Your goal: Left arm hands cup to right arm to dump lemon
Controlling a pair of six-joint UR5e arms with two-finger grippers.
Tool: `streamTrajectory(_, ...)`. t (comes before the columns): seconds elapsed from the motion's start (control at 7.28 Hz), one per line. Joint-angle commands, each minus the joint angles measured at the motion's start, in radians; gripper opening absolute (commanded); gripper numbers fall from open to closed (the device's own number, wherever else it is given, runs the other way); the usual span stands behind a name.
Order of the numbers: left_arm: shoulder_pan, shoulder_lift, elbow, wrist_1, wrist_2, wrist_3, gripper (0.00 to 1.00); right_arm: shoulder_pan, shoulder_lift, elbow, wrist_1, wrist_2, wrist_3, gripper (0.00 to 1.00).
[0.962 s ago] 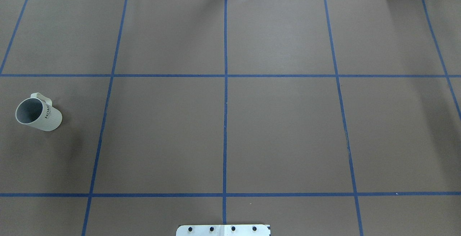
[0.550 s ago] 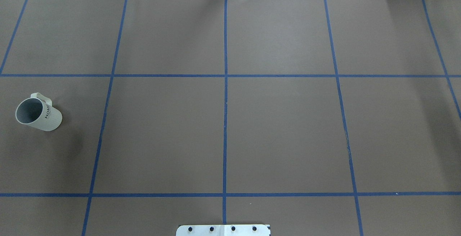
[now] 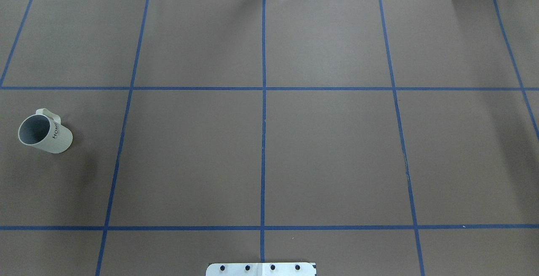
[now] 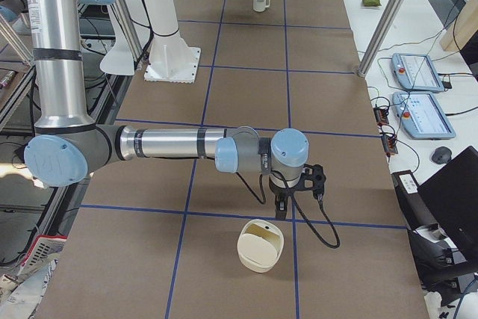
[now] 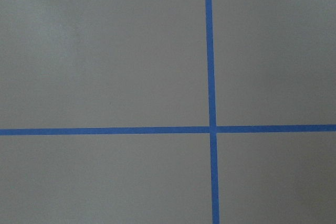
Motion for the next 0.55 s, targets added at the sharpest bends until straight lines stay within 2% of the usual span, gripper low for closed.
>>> streamTrajectory(0.0, 0.0, 0.0, -0.001, 0.0, -0.005, 0.0, 1.0, 0.003, 0.0, 0.0, 0.0, -0.001, 0.0, 1.0)
streamTrajectory(0.27, 0.0, 0.0, -0.001, 0.0, -0.008, 0.008, 1.0, 0.003, 0.004, 0.002, 0.0, 0.001, 0.0, 1.0)
streamTrajectory(0.41, 0.0, 0.002, 0.002, 0.001, -0.011, 0.076, 1.0, 0.003, 0.009, 0.0, 0.0, 0.001, 0.0, 1.0)
